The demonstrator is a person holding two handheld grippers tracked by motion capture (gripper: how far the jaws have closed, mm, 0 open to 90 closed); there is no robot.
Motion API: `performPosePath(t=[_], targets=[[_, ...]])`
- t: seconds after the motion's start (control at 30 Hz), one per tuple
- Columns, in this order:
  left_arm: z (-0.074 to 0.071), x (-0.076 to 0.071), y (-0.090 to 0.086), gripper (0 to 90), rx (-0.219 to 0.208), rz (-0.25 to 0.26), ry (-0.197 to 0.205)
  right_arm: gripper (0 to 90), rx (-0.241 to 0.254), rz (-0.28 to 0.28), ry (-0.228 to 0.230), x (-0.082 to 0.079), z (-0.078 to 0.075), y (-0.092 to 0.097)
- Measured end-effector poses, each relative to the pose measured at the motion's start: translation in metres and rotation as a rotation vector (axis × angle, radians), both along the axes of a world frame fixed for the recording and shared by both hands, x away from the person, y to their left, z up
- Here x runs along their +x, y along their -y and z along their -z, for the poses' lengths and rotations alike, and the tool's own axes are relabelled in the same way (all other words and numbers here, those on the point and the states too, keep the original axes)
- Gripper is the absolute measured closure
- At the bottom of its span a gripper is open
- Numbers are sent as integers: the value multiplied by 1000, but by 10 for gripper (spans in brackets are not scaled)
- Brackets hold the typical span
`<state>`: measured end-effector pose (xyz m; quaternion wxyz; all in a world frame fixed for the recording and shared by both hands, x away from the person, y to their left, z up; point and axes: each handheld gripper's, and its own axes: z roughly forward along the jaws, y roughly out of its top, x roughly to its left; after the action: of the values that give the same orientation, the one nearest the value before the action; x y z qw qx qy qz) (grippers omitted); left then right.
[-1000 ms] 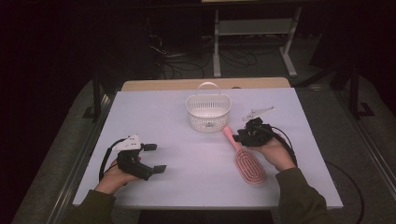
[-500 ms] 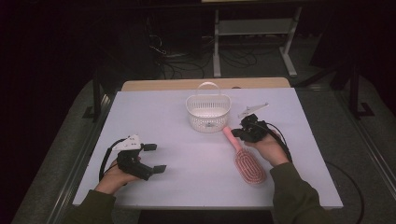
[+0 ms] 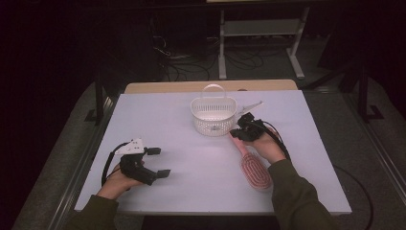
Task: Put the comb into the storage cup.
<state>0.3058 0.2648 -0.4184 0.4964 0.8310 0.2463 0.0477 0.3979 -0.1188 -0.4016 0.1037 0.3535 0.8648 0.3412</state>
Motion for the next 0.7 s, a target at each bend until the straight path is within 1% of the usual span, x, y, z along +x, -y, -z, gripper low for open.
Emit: performPosePath(t=[0.03, 0.13, 0.27, 0.43, 0.5, 0.7], targets=[[0, 0, 0, 34, 0, 0, 0, 892, 0, 0, 0, 0, 0, 0], [0, 0, 0, 34, 1, 0, 1, 892, -21, -8, -3, 5, 2, -6], [0, 0, 0, 31, 2, -3, -2, 892, -25, -11, -13, 9, 6, -10], [0, 0, 0, 11, 3, 1, 0, 892, -37, -13, -23, 12, 12, -13], [0, 0, 0, 0, 4, -5, 2, 892, -43, -13, -30, 13, 13, -14], [0, 0, 0, 0, 3, -4, -3, 892, -47, -10, -39, 15, 17, -15]])
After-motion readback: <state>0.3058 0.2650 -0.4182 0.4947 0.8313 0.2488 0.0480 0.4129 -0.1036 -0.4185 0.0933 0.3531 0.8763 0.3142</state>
